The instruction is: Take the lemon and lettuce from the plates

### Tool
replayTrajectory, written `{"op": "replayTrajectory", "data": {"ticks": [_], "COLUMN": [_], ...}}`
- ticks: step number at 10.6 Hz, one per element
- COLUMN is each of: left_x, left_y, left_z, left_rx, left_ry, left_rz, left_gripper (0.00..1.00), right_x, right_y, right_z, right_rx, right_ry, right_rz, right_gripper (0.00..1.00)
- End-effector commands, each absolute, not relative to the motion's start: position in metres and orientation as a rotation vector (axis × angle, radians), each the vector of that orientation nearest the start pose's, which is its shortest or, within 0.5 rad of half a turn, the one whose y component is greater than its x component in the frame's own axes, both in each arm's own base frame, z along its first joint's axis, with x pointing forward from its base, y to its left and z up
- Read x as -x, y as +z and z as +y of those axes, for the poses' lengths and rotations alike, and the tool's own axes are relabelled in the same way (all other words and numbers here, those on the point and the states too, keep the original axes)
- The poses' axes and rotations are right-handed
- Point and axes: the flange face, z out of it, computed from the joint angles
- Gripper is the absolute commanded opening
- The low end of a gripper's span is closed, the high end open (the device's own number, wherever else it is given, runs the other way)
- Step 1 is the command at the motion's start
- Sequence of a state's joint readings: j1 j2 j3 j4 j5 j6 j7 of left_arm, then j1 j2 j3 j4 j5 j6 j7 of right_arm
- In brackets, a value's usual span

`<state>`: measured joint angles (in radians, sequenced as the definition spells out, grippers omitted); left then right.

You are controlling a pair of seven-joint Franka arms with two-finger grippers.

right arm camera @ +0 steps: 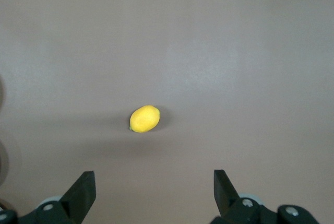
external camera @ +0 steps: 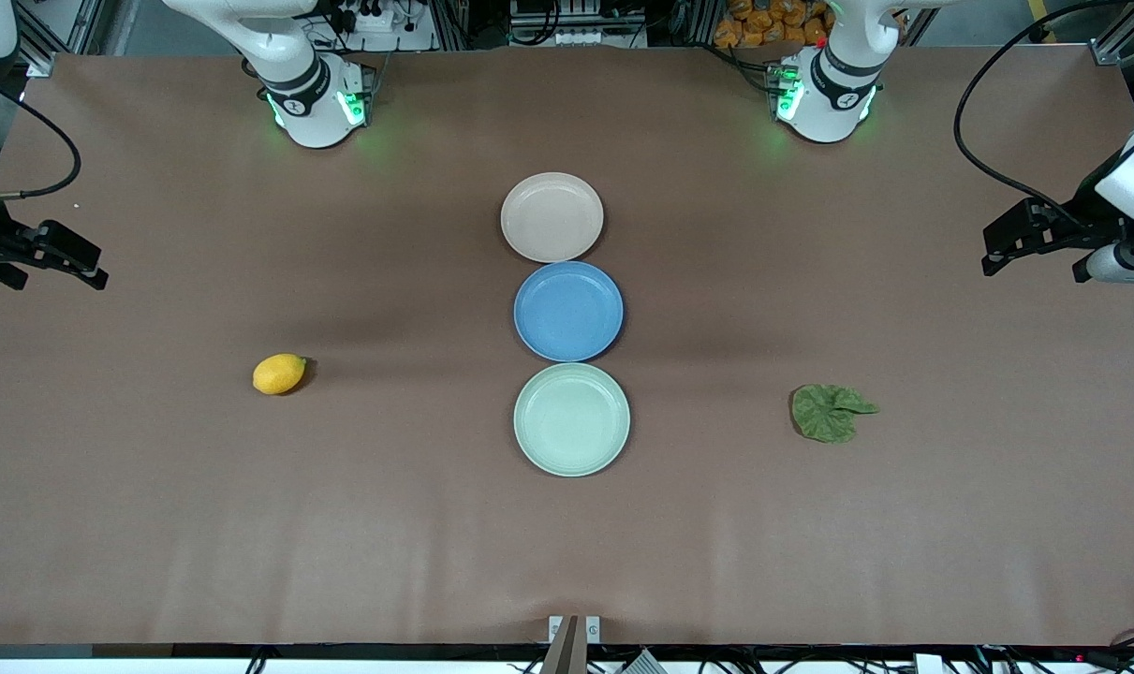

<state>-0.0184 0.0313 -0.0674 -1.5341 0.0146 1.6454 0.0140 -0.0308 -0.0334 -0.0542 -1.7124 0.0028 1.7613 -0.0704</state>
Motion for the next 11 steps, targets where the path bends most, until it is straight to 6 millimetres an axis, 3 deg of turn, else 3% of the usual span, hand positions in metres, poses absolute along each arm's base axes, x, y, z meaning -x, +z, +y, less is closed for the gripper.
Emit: {"op": "replayTrajectory", "data": {"ticks": [1, 11], "left_x": [-0.5619, -0.5558], "left_y": [0.6428, 0.6344], "left_z": [-0.046, -0.0421], "left_rx": [3.146, 3.145], "left_ry": [-0.08, 0.041], "left_rz": [0.15, 0.131], "left_gripper": [1.0, 1.0], "right_x": [-0.5589, -0.5589], "right_y": [0.596, 0.5952], "right_z": [-0.0477, -0.0468], "right_rx": [3.154, 3.154], "right_ry": [-0.134, -0.132], "right_rz": [0.029, 0.027], "right_gripper": [1.0, 1.0]}}
